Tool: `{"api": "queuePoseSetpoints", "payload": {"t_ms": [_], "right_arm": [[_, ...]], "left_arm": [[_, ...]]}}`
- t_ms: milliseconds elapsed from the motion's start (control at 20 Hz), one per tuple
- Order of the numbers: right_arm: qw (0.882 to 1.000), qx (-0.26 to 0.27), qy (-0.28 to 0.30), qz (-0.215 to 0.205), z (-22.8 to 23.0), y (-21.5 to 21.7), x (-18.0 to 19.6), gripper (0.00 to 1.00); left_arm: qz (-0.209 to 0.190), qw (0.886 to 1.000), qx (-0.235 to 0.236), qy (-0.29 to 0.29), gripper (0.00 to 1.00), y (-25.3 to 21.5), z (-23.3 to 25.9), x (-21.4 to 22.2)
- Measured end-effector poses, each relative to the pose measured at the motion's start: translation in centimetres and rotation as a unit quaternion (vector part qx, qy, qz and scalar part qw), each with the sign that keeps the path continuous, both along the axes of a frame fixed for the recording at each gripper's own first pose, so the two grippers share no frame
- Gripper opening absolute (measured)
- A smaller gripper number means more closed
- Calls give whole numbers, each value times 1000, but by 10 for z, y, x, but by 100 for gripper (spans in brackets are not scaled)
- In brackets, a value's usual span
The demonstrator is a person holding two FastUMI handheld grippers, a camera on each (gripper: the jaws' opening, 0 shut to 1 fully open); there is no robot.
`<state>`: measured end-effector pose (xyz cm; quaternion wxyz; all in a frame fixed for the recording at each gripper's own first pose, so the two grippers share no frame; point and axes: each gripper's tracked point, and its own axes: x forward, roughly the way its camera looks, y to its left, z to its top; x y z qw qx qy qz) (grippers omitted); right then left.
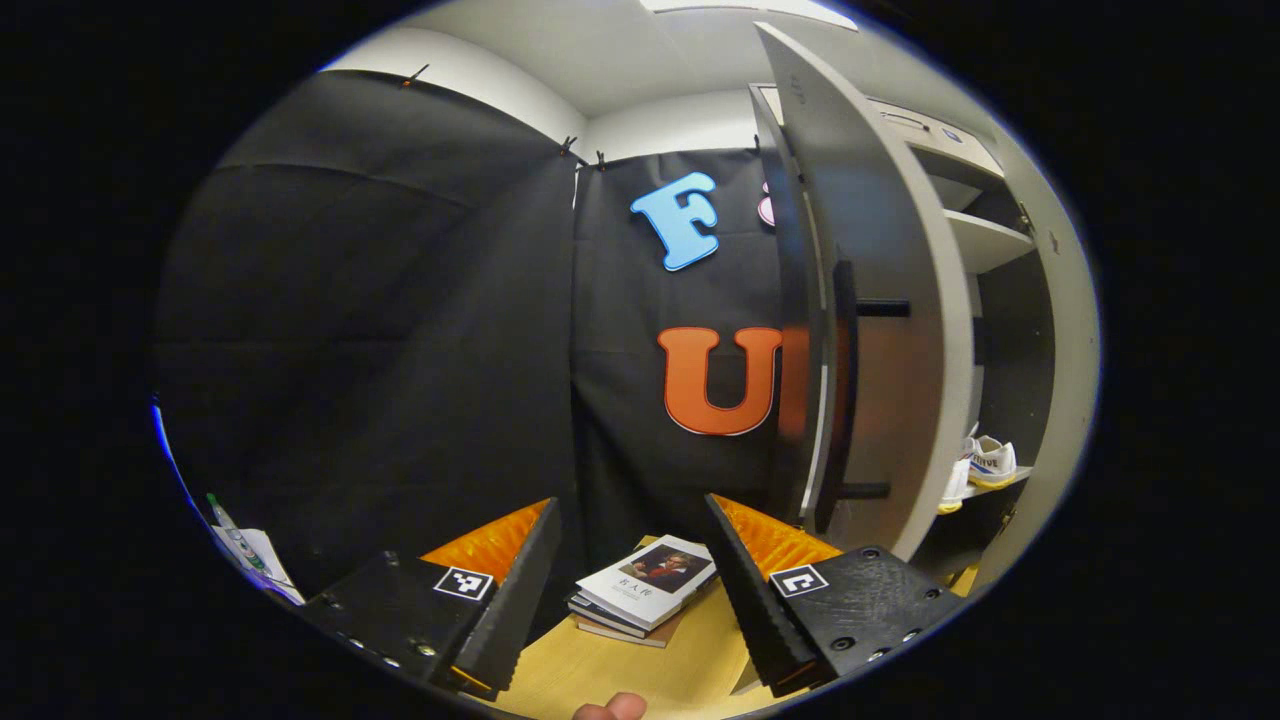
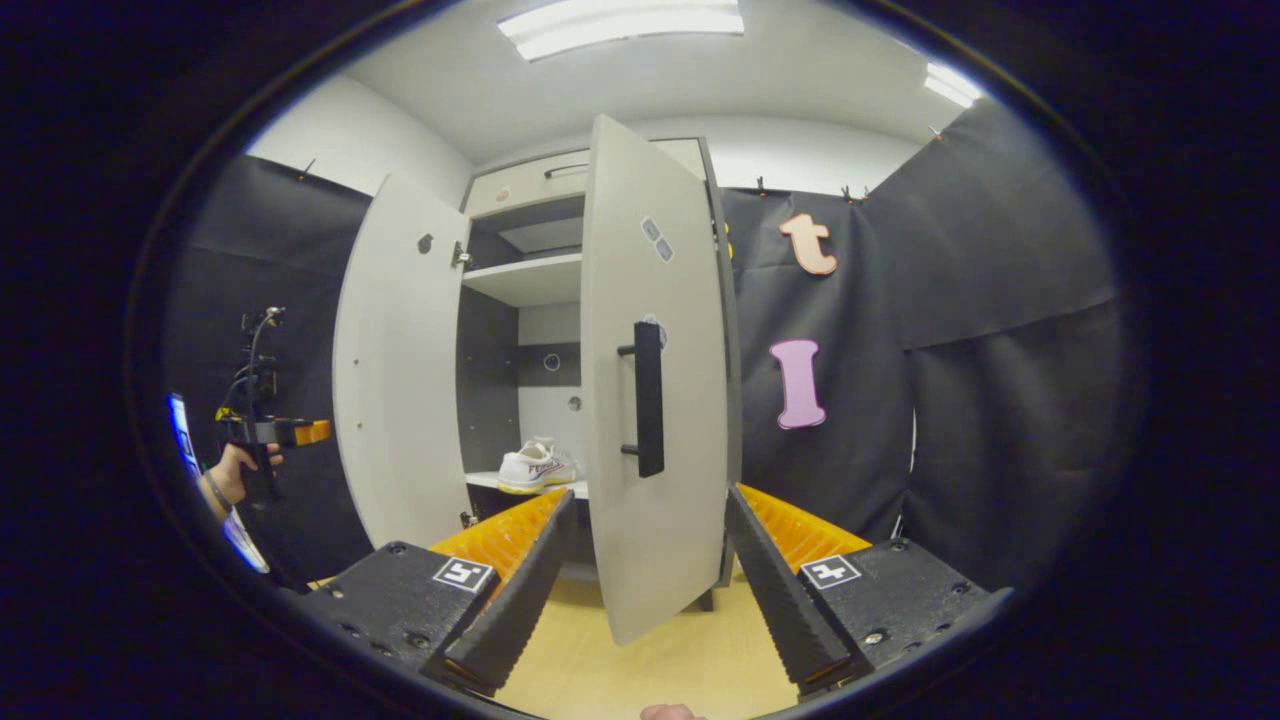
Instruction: Grab one shoe with the right hand and put it into the shoe cabinet, grab the other shoe with the left hand and put it into the shoe cabinet; then close the right door with the right hand and the left door with the left hand.
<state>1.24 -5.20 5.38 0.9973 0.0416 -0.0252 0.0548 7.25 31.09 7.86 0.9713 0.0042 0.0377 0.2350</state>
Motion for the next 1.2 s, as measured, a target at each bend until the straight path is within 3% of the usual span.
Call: {"api": "queuePoseSetpoints", "payload": {"t_ms": [150, 400, 600, 700, 750, 850, 900, 950, 1150, 1200], "right_arm": [[1000, -3, 3, -10, -2, -7, -1, 97], [1000, 1, 6, -23, -5, -17, 2, 97], [1000, 8, 4, -21, -5, -17, 7, 97], [1000, 7, 4, -22, -6, -18, 8, 92], [1000, 6, 4, -24, -6, -20, 9, 97], [1000, 8, 4, -26, -7, -22, 9, 93], [1000, 9, 4, -26, -8, -22, 9, 97], [1000, 10, 4, -27, -8, -22, 8, 93], [999, 9, 4, -33, -8, -30, 5, 97], [999, 8, 5, -35, -10, -31, 5, 93]], "left_arm": [[-26, 1000, -14, -5, 86, -15, 3, 18], [-11, 999, 33, -8, 81, -20, 9, 19], [-11, 1000, 14, -10, 81, -20, 7, 18], [-14, 1000, 10, -10, 81, -23, 6, 19], [-16, 1000, 9, -10, 81, -25, 6, 19], [-29, 999, 9, -11, 81, -33, 6, 20], [-37, 999, 8, -11, 82, -39, 6, 21], [-45, 999, 6, -11, 82, -47, 6, 22], [-75, 997, -4, -18, 84, -86, 4, 28], [-89, 996, -11, -20, 84, -101, 4, 31]]}}
